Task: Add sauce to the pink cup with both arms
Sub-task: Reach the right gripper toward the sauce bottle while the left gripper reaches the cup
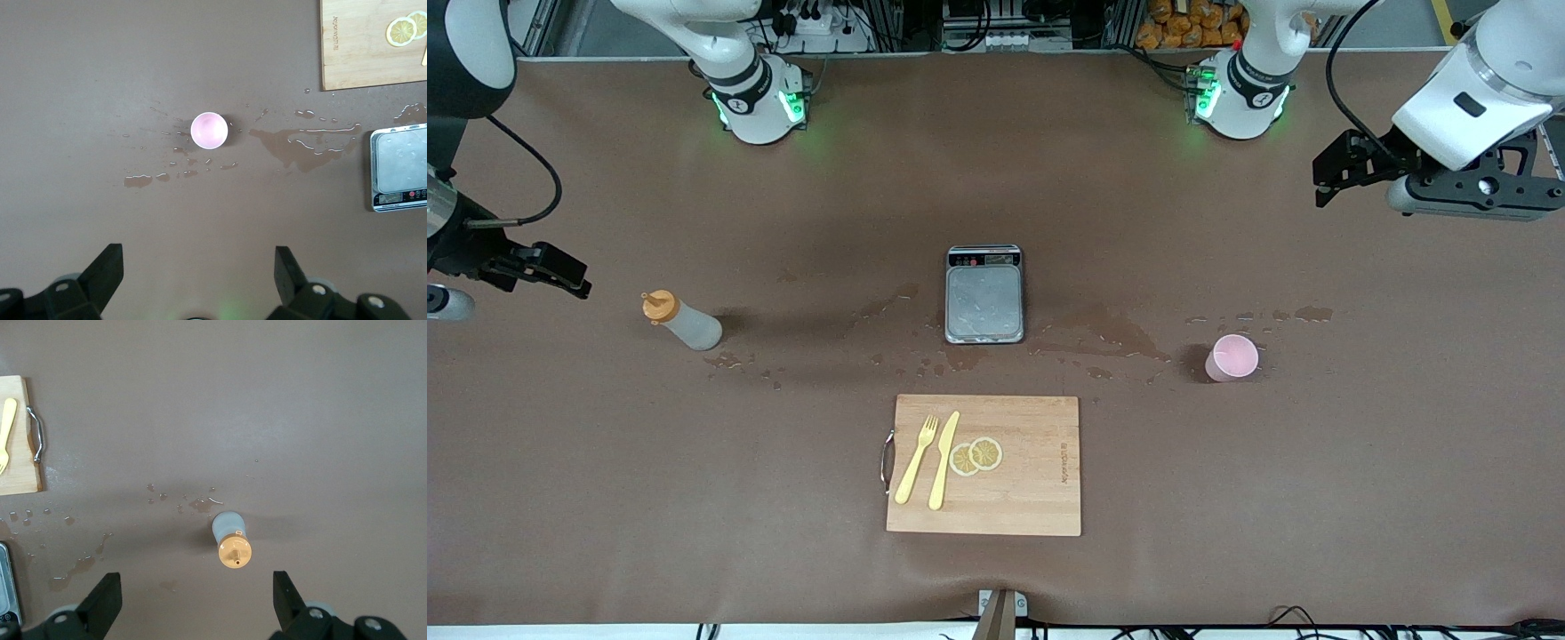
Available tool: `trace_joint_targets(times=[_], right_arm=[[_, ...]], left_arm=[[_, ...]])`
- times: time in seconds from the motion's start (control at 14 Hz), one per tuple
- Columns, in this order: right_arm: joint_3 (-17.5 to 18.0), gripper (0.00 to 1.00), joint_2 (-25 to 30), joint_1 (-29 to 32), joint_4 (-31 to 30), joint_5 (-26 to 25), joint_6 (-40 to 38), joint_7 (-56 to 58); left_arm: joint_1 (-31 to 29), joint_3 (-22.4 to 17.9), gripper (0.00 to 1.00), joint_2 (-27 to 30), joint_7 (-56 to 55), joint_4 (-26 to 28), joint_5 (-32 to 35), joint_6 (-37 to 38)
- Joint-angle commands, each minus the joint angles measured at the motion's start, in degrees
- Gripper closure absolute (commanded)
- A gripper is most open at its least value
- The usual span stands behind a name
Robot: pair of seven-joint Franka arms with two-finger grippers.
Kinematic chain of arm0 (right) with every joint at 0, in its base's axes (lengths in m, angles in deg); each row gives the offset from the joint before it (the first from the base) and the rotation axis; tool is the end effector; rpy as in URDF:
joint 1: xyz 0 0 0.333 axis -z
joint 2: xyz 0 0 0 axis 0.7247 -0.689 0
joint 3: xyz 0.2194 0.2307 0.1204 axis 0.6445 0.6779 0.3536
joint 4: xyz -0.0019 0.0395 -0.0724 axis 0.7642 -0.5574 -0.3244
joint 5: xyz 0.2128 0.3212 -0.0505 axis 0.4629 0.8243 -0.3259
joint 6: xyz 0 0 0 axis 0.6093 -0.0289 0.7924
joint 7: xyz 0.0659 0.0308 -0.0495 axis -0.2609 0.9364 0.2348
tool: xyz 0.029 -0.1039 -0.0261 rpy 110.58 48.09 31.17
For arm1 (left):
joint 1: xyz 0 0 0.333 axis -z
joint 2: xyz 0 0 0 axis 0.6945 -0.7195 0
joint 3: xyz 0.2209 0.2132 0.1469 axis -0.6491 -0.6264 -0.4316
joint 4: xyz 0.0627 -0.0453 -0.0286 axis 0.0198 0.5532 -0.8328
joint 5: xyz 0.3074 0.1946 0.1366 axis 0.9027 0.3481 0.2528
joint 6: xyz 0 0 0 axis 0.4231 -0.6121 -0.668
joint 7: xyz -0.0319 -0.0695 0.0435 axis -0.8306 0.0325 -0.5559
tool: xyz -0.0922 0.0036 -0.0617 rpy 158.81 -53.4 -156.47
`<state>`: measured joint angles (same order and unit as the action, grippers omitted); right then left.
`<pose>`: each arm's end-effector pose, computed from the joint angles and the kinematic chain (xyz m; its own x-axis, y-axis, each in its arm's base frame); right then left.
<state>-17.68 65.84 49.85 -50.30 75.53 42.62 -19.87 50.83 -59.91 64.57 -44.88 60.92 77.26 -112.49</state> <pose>0.5801 -0.0114 0.6028 0.9942 -0.1030 0.0315 -0.1037 -0.9944 0.0200 0.5222 -0.1329 0.6775 0.9905 -0.1371 -0.0137 -0.1372 -0.9905 -0.0076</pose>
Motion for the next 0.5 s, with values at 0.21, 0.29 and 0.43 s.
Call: trace_joint_targets(times=[0.21,0.29,0.43], right_arm=[[0.55,0.0,-0.59,0.82,1.26,-0.1,-0.86,0.39],[0.55,0.0,-0.59,0.82,1.26,-0.1,-0.86,0.39],[0.55,0.0,-0.59,0.82,1.26,-0.1,-0.86,0.39]], left_arm=[[-0.43,0.42,0.0,0.21,0.36,-0.35,0.3,-0.1],[-0.51,0.33,0.0,0.21,0.36,-0.35,0.3,-0.1],[-0.51,0.33,0.0,0.21,0.19,-0.35,-0.23,-0.1]])
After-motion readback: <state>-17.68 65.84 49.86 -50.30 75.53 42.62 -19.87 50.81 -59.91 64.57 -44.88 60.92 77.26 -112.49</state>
